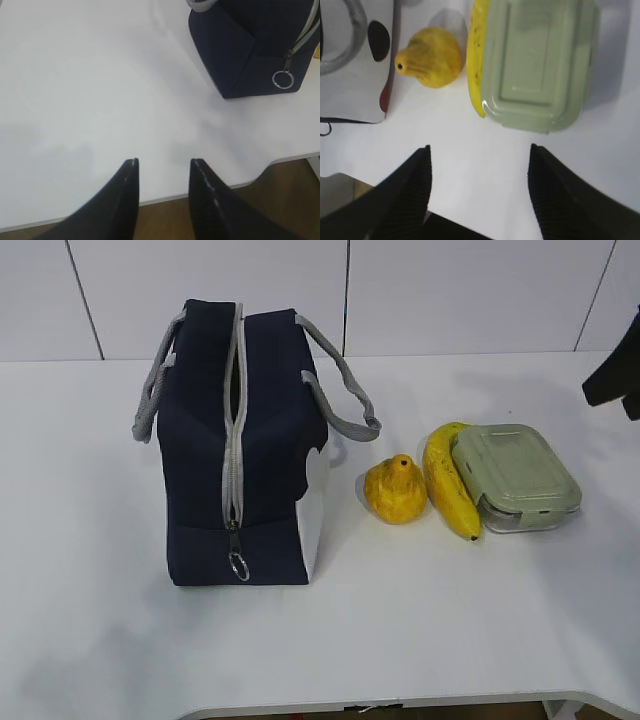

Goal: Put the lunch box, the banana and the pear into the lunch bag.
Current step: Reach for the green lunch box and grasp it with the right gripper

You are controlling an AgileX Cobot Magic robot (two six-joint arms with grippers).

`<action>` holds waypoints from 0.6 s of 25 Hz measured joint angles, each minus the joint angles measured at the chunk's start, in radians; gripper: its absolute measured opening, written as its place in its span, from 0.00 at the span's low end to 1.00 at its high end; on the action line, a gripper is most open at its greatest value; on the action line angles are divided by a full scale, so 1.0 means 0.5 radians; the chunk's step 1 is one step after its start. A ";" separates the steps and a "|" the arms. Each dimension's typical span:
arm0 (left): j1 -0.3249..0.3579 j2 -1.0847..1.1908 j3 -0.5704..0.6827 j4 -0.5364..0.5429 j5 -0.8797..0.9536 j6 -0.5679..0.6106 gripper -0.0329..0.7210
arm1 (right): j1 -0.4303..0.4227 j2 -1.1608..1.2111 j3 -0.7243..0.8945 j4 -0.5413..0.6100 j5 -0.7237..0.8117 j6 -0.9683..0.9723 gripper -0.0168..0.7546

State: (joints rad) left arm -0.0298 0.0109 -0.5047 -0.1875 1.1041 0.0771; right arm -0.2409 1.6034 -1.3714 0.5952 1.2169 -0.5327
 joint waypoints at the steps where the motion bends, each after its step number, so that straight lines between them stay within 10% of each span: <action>1: 0.000 0.000 0.000 0.000 0.000 0.000 0.36 | -0.020 0.052 -0.045 0.056 0.004 -0.040 0.66; 15: 0.000 0.000 0.000 0.000 0.000 0.000 0.36 | -0.048 0.310 -0.223 0.175 0.004 -0.111 0.66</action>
State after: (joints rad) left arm -0.0298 0.0109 -0.5047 -0.1875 1.1041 0.0771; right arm -0.2649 1.7584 -1.4830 0.6828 1.2187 -0.5883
